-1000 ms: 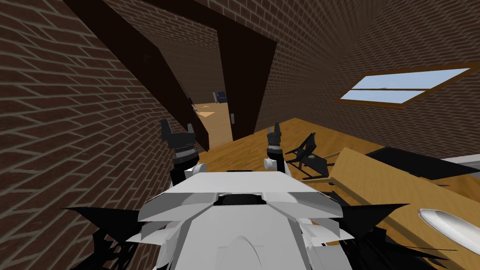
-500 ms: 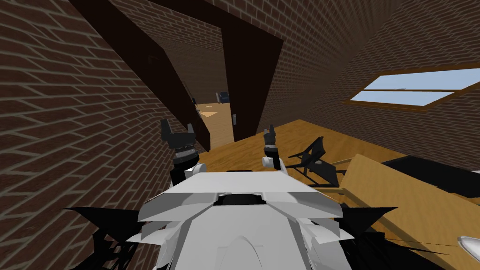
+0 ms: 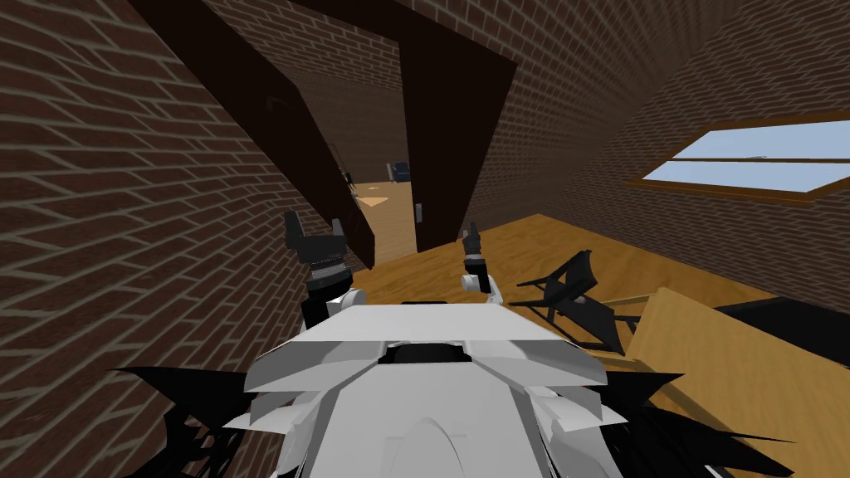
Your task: Push the door open
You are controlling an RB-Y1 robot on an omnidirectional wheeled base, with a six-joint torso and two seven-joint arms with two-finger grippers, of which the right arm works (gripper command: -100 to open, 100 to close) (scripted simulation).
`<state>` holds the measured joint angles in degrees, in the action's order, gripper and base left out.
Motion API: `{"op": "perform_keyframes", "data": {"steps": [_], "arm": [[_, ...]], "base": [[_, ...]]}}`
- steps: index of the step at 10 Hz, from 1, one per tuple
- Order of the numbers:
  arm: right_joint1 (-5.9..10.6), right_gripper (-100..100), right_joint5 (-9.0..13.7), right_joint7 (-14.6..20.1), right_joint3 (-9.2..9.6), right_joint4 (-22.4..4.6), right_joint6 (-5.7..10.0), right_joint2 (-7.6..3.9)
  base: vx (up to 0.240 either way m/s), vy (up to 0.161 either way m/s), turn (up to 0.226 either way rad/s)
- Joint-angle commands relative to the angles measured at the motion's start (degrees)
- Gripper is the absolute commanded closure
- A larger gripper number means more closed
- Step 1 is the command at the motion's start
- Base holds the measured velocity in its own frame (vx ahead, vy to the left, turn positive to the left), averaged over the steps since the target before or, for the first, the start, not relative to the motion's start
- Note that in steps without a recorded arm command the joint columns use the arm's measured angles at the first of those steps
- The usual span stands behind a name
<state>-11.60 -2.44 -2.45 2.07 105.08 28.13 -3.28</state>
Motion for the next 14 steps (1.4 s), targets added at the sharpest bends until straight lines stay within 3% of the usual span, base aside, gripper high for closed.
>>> {"op": "perform_keyframes", "data": {"steps": [1, 5, 6, 8, 9, 12, 13, 14], "arm": [[0.59, -100, 0.0, 0.1, 0.11, -1.9, 0.16, 0.02], [5.38, -100, 0.3, 1.4, -0.22, -9.8, 0.29, -0.94], [5.38, -100, 0.3, 1.4, -0.22, -10.2, 0.29, -0.94], [7.84, -100, 0.5, 2.1, -0.38, -14.1, 0.36, -1.39], [7.84, -100, 0.5, 2.1, -0.38, -14.5, 0.36, -1.39], [11.60, -100, 0.8, 3.2, -0.64, -20.3, 0.46, -2.01], [11.60, -100, 0.8, 3.2, -0.64, -21.1, 0.46, -2.01], [12.85, -100, 0.9, 3.5, -0.73, -23.2, 0.50, -2.20]], "base": [[0.062, 0.003, 0.028], [0.087, 0.003, 0.081], [0.064, 0.008, 0.024], [0.063, 0.004, 0.070], [0.067, 0.004, 0.035], [0.082, 0.005, 0.084], [0.070, -0.007, 0.024], [0.061, 0.002, 0.062]]}}
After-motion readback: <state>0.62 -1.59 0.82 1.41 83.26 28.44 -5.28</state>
